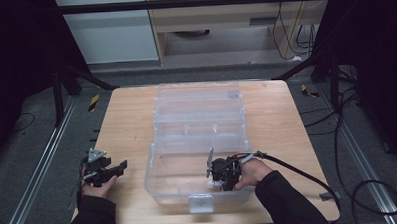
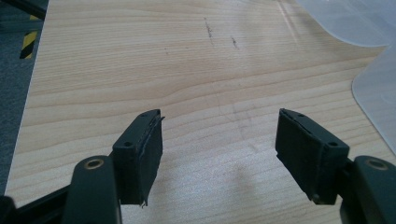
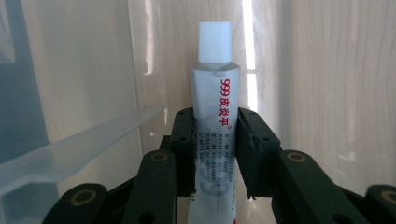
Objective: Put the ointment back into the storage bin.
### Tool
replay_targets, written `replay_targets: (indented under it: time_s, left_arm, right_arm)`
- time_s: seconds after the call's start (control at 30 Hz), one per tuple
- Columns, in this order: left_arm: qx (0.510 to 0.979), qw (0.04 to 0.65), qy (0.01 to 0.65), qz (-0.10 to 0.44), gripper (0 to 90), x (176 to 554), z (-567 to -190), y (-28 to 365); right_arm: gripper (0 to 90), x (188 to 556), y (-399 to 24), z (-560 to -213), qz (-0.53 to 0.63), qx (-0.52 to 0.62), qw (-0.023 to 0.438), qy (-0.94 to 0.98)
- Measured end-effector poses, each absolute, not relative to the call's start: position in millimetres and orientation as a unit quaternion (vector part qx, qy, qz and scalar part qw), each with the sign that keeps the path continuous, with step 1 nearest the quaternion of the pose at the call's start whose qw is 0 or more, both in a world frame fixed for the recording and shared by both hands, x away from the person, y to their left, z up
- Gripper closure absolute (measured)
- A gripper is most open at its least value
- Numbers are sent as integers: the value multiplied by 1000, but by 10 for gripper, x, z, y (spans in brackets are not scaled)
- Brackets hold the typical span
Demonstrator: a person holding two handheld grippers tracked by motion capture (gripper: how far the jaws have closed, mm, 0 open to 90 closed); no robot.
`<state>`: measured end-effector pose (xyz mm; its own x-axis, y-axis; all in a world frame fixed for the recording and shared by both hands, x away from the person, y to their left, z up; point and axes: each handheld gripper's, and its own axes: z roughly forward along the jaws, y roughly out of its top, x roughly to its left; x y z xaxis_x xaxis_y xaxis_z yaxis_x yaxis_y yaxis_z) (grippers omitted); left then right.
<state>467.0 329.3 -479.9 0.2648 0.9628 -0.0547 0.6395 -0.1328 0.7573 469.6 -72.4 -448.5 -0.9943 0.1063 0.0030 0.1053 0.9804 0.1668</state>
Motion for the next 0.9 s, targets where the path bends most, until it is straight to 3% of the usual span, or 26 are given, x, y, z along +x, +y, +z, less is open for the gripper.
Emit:
replay_targets:
  time_s: [0.5, 0.9]
  left_arm:
    - [716, 347, 559, 233, 317, 4668, -4798, 3289]
    - [718, 347, 559, 229, 318, 4668, -4799, 3284]
  right_arm:
    - [645, 4702, -795, -4362, 107, 72, 11, 992]
    - [546, 4673, -1048, -4043, 204, 138, 54, 968]
